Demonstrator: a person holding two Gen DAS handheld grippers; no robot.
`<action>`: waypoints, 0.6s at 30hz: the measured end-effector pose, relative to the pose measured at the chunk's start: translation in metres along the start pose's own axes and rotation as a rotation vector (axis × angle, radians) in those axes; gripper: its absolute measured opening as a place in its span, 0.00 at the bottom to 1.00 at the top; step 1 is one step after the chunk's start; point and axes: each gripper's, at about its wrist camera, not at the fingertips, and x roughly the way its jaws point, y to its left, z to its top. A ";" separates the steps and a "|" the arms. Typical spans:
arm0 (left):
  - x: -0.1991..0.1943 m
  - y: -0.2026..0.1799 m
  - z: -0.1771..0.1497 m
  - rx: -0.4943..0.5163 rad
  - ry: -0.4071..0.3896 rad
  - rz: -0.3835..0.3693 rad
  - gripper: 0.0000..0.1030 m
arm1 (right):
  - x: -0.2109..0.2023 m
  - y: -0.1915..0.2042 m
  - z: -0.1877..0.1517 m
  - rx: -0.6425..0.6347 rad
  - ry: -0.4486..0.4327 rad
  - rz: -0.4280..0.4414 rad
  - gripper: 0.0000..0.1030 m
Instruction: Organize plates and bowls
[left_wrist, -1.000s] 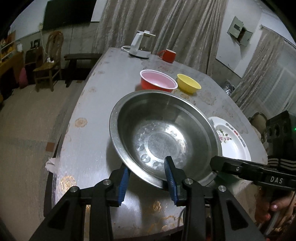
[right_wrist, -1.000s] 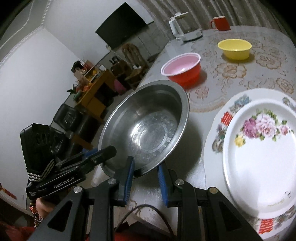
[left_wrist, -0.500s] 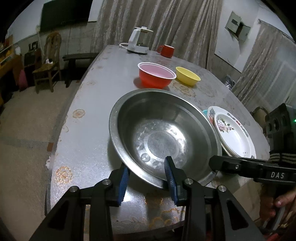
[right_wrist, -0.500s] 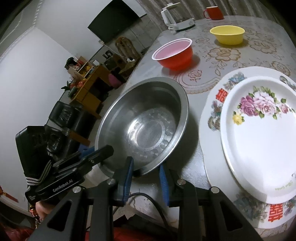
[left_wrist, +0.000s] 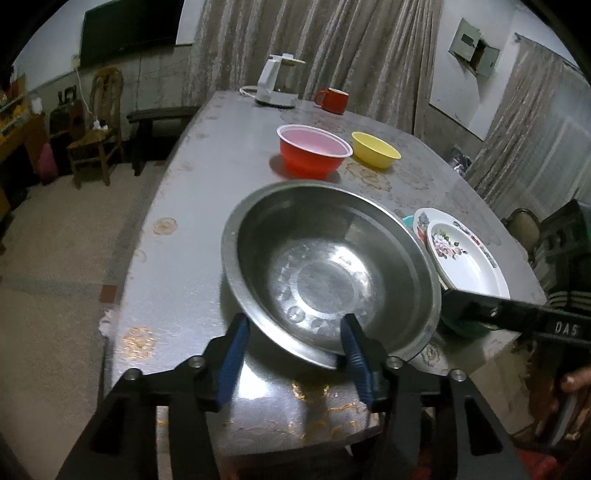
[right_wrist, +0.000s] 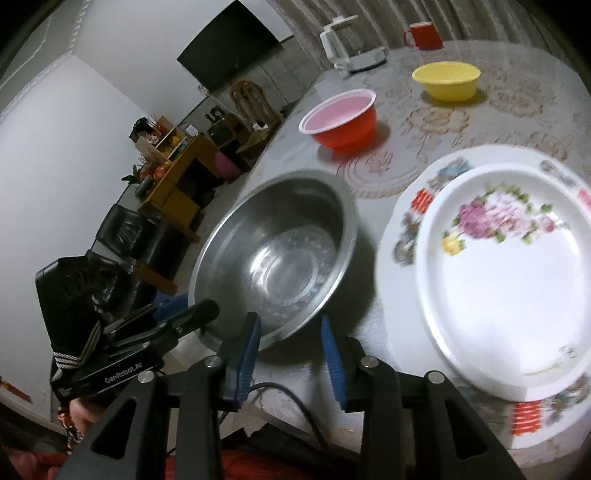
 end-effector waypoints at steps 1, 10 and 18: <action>-0.003 0.001 0.001 0.002 -0.003 0.004 0.59 | -0.006 -0.001 0.000 -0.011 -0.013 -0.020 0.35; -0.020 0.002 0.029 -0.009 -0.048 0.045 0.78 | -0.054 -0.027 0.014 0.011 -0.150 -0.070 0.35; -0.011 -0.027 0.072 0.045 -0.061 0.022 0.92 | -0.079 -0.063 0.045 0.020 -0.207 -0.205 0.35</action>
